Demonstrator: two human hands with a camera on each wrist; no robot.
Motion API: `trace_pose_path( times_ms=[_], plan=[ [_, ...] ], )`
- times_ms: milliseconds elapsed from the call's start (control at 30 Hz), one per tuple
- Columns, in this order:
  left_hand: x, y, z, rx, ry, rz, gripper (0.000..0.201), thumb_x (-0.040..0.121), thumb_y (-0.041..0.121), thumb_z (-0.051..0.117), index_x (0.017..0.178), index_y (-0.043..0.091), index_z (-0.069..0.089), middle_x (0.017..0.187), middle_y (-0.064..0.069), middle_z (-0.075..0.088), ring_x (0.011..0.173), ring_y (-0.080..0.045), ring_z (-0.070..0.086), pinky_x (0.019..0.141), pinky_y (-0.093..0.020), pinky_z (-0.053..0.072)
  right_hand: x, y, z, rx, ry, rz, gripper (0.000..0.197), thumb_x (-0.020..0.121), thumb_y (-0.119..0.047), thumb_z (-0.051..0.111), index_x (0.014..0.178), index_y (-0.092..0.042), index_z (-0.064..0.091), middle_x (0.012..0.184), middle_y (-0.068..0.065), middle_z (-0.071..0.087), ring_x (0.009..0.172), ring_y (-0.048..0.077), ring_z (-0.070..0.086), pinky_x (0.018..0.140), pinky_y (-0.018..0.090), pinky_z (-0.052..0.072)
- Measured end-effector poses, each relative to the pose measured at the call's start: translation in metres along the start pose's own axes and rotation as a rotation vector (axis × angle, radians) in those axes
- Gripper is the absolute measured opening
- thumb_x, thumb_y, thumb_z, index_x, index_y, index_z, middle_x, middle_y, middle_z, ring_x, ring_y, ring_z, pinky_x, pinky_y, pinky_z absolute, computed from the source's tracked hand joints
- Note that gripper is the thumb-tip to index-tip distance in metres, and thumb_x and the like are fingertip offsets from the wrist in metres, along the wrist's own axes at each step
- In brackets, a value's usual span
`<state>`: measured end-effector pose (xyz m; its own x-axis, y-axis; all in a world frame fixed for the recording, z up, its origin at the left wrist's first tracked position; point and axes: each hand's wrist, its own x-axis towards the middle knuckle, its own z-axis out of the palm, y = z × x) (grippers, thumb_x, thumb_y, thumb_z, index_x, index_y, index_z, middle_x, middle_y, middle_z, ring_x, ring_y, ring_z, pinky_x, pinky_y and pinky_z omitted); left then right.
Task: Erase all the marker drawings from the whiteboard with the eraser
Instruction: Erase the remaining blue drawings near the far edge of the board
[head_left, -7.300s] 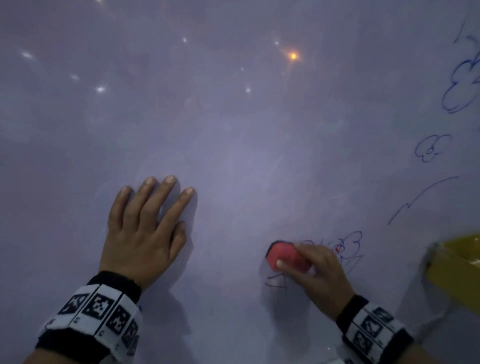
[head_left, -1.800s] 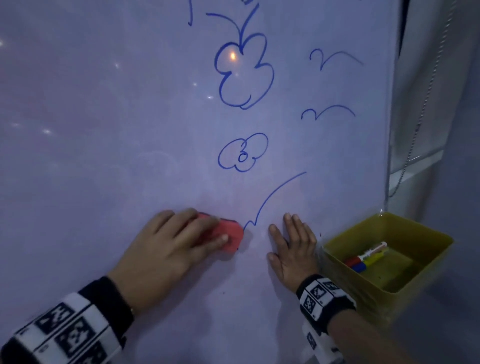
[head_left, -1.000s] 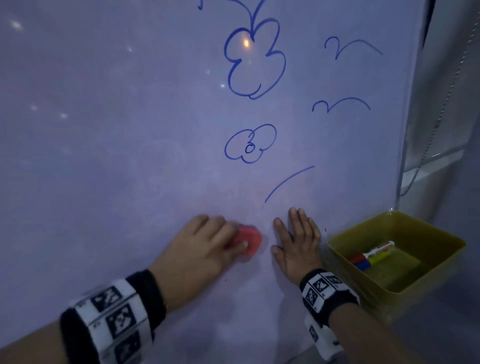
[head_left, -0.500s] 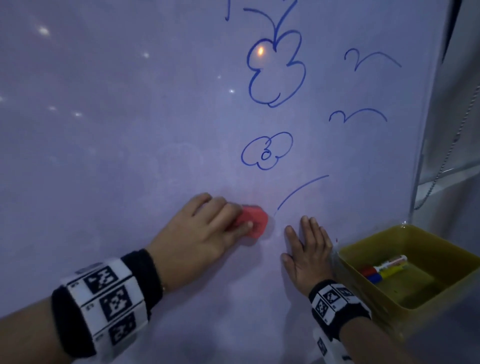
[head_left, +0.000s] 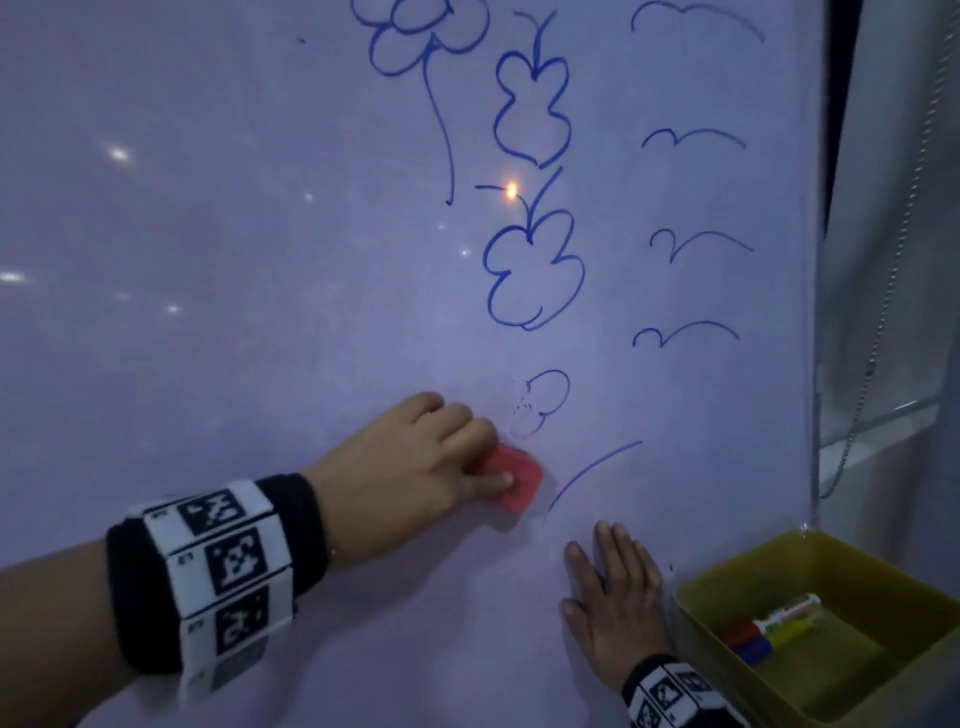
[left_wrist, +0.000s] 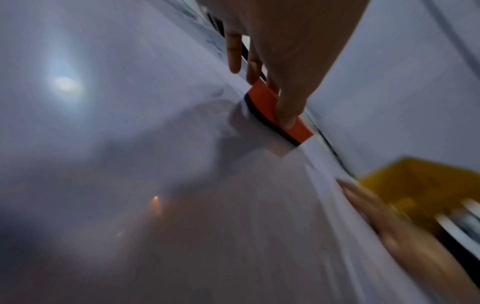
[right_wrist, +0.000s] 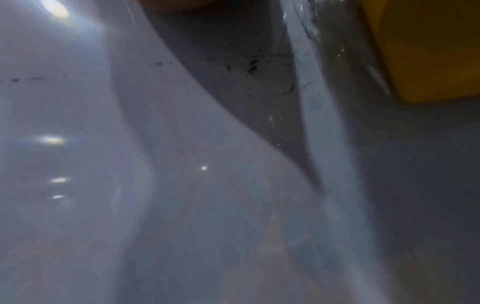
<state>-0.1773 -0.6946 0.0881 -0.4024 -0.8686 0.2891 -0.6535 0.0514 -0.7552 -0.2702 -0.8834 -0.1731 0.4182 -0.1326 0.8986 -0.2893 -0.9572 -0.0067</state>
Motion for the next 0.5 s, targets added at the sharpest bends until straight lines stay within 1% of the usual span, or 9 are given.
trace_pose_path(
  times_ms=[133, 200, 233, 267, 333, 367, 400, 433, 500],
  plan=[
    [0.019, -0.047, -0.026, 0.035, 0.195, -0.299, 0.026, 0.090, 0.030, 0.048, 0.111, 0.033, 0.064, 0.097, -0.013, 0.065, 0.081, -0.033, 0.059, 0.071, -0.037, 0.034, 0.004, 0.002, 0.000, -0.022, -0.029, -0.003, 0.055, 0.101, -0.042, 0.011, 0.150, -0.020, -0.001, 0.156, 0.009, -0.007, 0.144, 0.025, -0.004, 0.115, 0.039, 0.002],
    [0.015, -0.040, -0.023, 0.028, 0.233, -0.371, 0.025, 0.096, 0.032, 0.042, 0.113, 0.033, 0.059, 0.099, -0.014, 0.064, 0.085, -0.032, 0.054, 0.070, -0.038, 0.036, 0.001, 0.003, -0.001, -0.022, -0.049, -0.013, 0.056, 0.100, -0.042, 0.011, 0.150, -0.020, -0.001, 0.156, 0.010, -0.008, 0.144, 0.025, -0.005, 0.114, 0.039, 0.001],
    [0.006, -0.024, -0.013, 0.000, 0.220, -0.323, 0.027, 0.097, 0.030, 0.039, 0.112, 0.031, 0.061, 0.097, -0.013, 0.064, 0.086, -0.029, 0.050, 0.070, -0.038, 0.035, -0.002, 0.003, -0.002, -0.015, -0.055, -0.018, 0.056, 0.100, -0.042, 0.011, 0.150, -0.020, -0.001, 0.156, 0.010, -0.008, 0.144, 0.025, -0.005, 0.115, 0.039, 0.001],
    [-0.006, -0.001, -0.001, -0.034, 0.162, -0.221, 0.030, 0.096, 0.027, 0.038, 0.108, 0.029, 0.065, 0.095, -0.009, 0.064, 0.084, -0.027, 0.050, 0.071, -0.037, 0.035, -0.004, 0.004, -0.002, -0.017, -0.057, -0.026, 0.056, 0.100, -0.042, 0.011, 0.150, -0.020, -0.001, 0.156, 0.010, -0.008, 0.144, 0.025, -0.005, 0.115, 0.039, 0.001],
    [-0.031, 0.045, 0.022, -0.041, 0.002, 0.017, 0.032, 0.095, 0.021, 0.037, 0.095, 0.028, 0.069, 0.086, 0.001, 0.064, 0.078, -0.022, 0.057, 0.072, -0.034, 0.036, -0.004, 0.006, -0.002, -0.023, -0.061, -0.037, 0.056, 0.101, -0.042, 0.011, 0.150, -0.020, -0.001, 0.157, 0.009, -0.007, 0.144, 0.024, -0.004, 0.115, 0.038, 0.001],
    [-0.041, 0.060, 0.028, -0.037, -0.073, 0.089, 0.029, 0.093, 0.020, 0.040, 0.089, 0.029, 0.067, 0.082, 0.006, 0.062, 0.075, -0.019, 0.060, 0.072, -0.032, 0.035, -0.002, 0.008, -0.002, -0.019, -0.060, -0.036, 0.056, 0.101, -0.042, 0.011, 0.150, -0.020, 0.000, 0.157, 0.009, -0.007, 0.144, 0.024, -0.003, 0.115, 0.038, 0.001],
    [-0.045, 0.066, 0.032, -0.049, -0.120, 0.119, 0.025, 0.091, 0.021, 0.043, 0.087, 0.030, 0.066, 0.080, 0.007, 0.061, 0.073, -0.018, 0.059, 0.072, -0.031, 0.035, -0.001, 0.009, -0.002, -0.017, -0.058, -0.036, 0.056, 0.100, -0.042, 0.011, 0.150, -0.020, 0.000, 0.157, 0.009, -0.006, 0.144, 0.024, -0.003, 0.115, 0.038, 0.002],
    [-0.042, 0.064, 0.034, -0.061, -0.102, 0.128, 0.024, 0.089, 0.021, 0.044, 0.088, 0.031, 0.066, 0.080, 0.008, 0.061, 0.074, -0.018, 0.057, 0.072, -0.031, 0.034, -0.001, 0.010, -0.001, -0.020, -0.055, -0.038, 0.055, 0.100, -0.042, 0.011, 0.150, -0.020, 0.000, 0.157, 0.009, -0.006, 0.144, 0.024, -0.002, 0.115, 0.038, 0.002],
    [-0.017, 0.047, 0.029, -0.072, -0.029, 0.041, 0.029, 0.086, 0.021, 0.041, 0.093, 0.029, 0.068, 0.085, 0.003, 0.063, 0.077, -0.020, 0.052, 0.070, -0.033, 0.034, 0.000, 0.012, -0.001, -0.044, -0.057, -0.050, 0.055, 0.100, -0.041, 0.010, 0.150, -0.019, -0.001, 0.156, 0.010, -0.008, 0.144, 0.024, -0.004, 0.114, 0.038, 0.003]
  ],
)
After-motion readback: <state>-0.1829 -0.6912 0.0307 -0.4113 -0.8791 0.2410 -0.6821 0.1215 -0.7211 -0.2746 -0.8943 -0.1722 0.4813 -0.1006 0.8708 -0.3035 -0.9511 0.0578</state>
